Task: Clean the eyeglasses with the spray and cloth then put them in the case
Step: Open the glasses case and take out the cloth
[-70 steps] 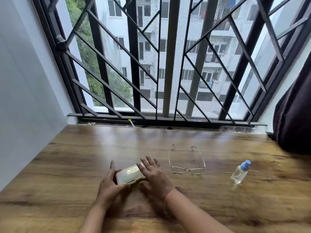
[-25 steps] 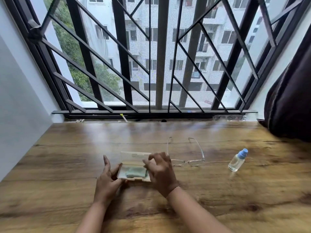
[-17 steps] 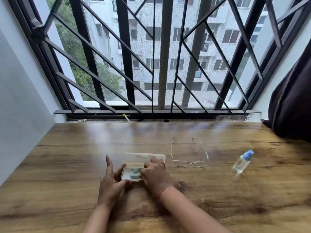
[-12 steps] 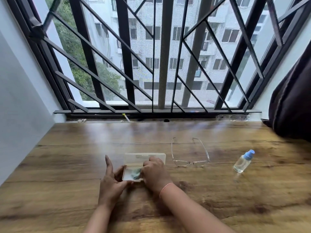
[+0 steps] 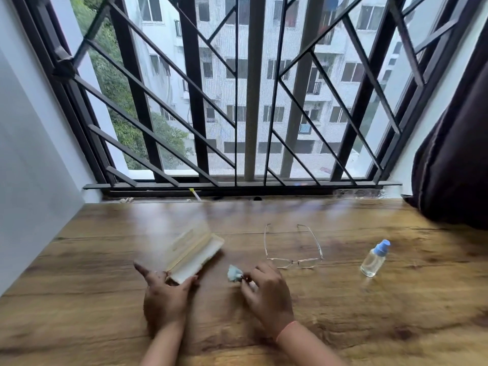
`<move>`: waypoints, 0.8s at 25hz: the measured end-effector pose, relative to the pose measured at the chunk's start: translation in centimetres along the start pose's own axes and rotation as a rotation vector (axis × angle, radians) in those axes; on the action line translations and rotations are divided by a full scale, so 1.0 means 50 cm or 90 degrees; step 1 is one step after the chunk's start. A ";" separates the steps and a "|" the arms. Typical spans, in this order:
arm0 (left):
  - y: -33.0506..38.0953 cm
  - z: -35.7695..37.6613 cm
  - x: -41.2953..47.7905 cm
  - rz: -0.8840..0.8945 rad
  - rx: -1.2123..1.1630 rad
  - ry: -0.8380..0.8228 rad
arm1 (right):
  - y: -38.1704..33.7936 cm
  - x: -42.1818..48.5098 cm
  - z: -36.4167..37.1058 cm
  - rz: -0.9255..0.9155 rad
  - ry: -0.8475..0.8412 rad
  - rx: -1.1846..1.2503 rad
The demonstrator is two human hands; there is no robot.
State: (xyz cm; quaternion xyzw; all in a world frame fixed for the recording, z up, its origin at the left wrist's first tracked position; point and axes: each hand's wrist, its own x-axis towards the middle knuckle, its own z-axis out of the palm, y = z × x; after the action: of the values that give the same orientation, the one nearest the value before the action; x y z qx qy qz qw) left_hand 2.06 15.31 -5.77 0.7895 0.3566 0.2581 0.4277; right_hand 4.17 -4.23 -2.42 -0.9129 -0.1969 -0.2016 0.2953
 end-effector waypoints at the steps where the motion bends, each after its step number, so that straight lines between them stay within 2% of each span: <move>1: 0.005 -0.004 -0.004 -0.023 0.017 0.033 | 0.013 -0.021 -0.004 0.023 0.003 0.017; 7: 0.036 -0.009 -0.020 -0.115 0.058 0.092 | 0.051 -0.103 -0.021 0.072 0.001 0.047; 12: 0.051 -0.011 -0.035 -0.124 0.063 0.100 | 0.061 -0.108 -0.046 0.163 -0.038 0.109; 20: 0.065 -0.011 -0.056 -0.136 0.036 0.100 | 0.082 -0.108 -0.074 0.185 -0.009 0.131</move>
State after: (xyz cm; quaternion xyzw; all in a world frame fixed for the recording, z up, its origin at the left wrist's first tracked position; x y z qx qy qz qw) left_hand 1.05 12.15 -2.98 0.7362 0.4783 0.2622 0.4006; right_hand 0.65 -10.88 -4.19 -0.8980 -0.0842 -0.1293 0.4121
